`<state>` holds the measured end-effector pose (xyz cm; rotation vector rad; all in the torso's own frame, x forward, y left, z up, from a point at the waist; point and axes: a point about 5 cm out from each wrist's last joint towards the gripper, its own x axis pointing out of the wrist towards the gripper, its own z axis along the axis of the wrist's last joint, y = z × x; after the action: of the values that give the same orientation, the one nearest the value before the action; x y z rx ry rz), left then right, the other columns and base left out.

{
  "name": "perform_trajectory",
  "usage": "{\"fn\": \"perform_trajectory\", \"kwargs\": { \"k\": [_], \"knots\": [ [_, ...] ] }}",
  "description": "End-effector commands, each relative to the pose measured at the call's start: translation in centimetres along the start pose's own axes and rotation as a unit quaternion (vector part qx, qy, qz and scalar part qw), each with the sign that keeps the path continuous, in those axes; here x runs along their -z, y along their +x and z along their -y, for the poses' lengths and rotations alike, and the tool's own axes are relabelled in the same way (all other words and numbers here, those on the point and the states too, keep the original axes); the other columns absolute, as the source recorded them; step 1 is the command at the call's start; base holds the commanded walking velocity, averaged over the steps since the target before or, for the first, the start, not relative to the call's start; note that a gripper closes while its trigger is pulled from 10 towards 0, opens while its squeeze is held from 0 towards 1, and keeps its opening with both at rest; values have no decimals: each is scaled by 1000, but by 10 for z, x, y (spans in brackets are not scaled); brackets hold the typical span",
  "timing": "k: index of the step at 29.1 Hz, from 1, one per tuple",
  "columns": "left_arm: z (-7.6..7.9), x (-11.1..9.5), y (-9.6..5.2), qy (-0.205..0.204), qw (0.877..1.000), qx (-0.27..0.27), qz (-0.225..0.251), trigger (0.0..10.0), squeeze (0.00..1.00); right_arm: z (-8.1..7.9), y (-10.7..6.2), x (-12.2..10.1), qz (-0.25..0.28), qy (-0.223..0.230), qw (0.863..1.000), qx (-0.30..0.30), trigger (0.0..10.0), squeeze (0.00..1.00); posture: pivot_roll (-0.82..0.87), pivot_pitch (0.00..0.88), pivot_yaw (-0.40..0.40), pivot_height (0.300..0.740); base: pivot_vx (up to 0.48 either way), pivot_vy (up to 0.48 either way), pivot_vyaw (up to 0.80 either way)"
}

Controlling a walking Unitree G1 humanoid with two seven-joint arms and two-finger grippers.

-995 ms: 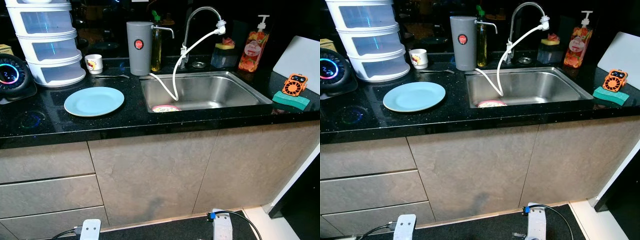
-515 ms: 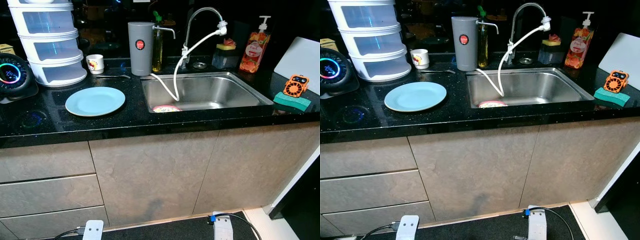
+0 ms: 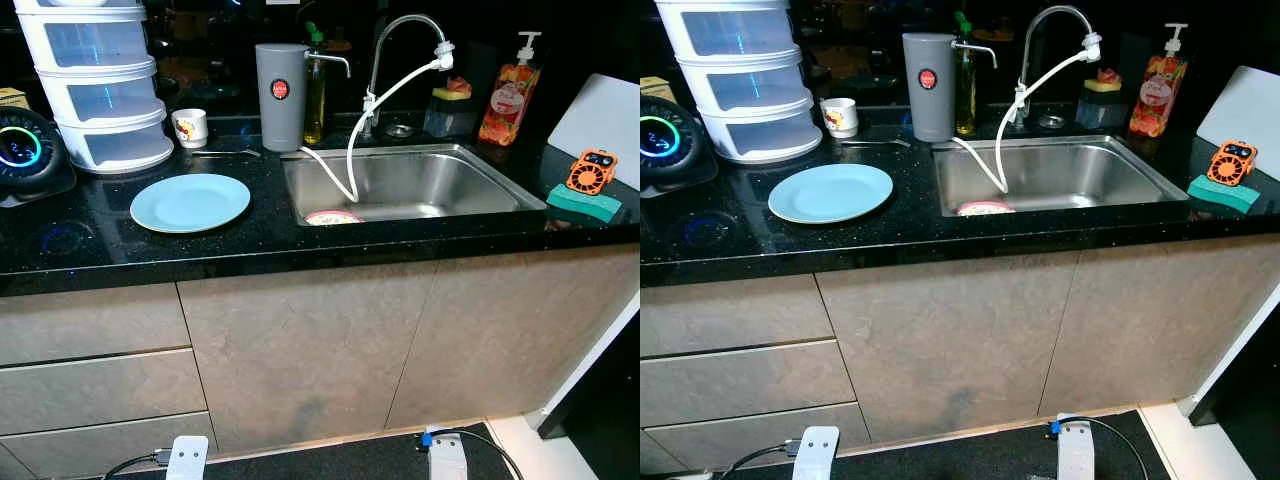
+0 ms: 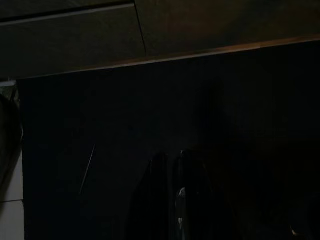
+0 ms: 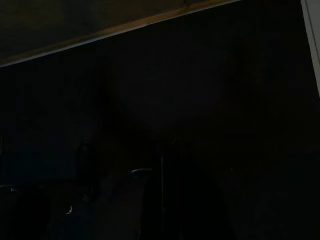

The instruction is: Kitchen organization

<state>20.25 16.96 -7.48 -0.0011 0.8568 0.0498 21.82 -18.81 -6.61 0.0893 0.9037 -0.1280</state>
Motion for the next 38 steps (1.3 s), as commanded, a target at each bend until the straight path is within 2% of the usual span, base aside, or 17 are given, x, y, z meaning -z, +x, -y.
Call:
{"fn": "perform_trajectory", "kwargs": {
  "k": [1,7,13,15,16,19,20,21,25,27,28,29,30,33,35,37,38],
  "knots": [
    [4,-2,1,-9,1000,5,2,10000,0,2,0,4,-8,-1,1000,1,10000,0,-44,12,-32,740,0,0,0],
    [1,-9,1,-4,1000,15,19,10000,0,1,0,1,-4,-5,1000,-2,10000,0,-45,0,-34,740,0,0,0],
    [2,-16,2,-4,999,18,32,10000,0,-3,1,-16,36,13,999,-9,10000,0,-50,0,-28,740,0,0,0],
    [4,-31,4,3,997,25,67,10000,0,-5,1,-25,63,29,997,-22,10000,0,-51,0,-28,740,0,0,0],
    [4,-31,4,3,997,25,67,10000,0,-5,1,-25,63,29,997,-22,10000,0,-51,0,-28,740,0,0,0],
    [14,-58,3,73,987,55,134,10000,0,-13,0,-43,105,49,992,-57,10000,0,-40,0,-35,740,0,0,0],
    [15,-64,2,90,983,60,150,10000,0,-16,0,-47,114,43,990,-69,10000,0,-40,0,-35,740,0,0,0],
    [13,-76,1,118,976,57,171,10000,0,-21,0,-50,113,6,990,-88,10000,0,-41,0,-29,740,0,0,0],
    [8,-95,-3,109,970,44,212,10000,0,-27,-2,-57,130,-18,983,-128,10000,0,-40,0,-23,740,0,0,0],
    [3,-118,-12,34,962,32,268,10000,0,-36,-10,-79,193,28,961,-194,10000,0,-49,0,-4,740,0,0,0],
    [3,-118,-12,34,962,32,268,10000,0,-36,-10,-79,193,28,961,-194,10000,0,-49,0,-4,740,0,0,0],
    [1,-127,-17,13,955,30,294,10000,0,-40,-15,-87,220,40,949,-222,10000,0,-50,2,-1,740,0,0,0],
    [1,-127,-17,13,955,30,294,10000,0,-40,-15,-87,220,40,949,-222,10000,0,-50,2,-1,740,0,0,0],
    [6,-151,-39,13,925,57,375,10000,0,-51,-35,-111,281,42,908,-307,10000,0,-53,5,3,740,0,0,0],
    [6,-151,-39,13,925,57,375,10000,0,-51,-35,-111,281,42,908,-307,10000,0,-53,5,3,740,0,0,0],
    [16,-177,-61,26,892,84,444,10000,0,-57,-56,-138,326,54,871,-362,10000,0,-53,14,6,740,0,0,0],
    [16,-177,-61,26,892,84,444,10000,0,-57,-56,-138,326,54,871,-362,10000,0,-53,14,6,740,0,0,0]
  ]
}}
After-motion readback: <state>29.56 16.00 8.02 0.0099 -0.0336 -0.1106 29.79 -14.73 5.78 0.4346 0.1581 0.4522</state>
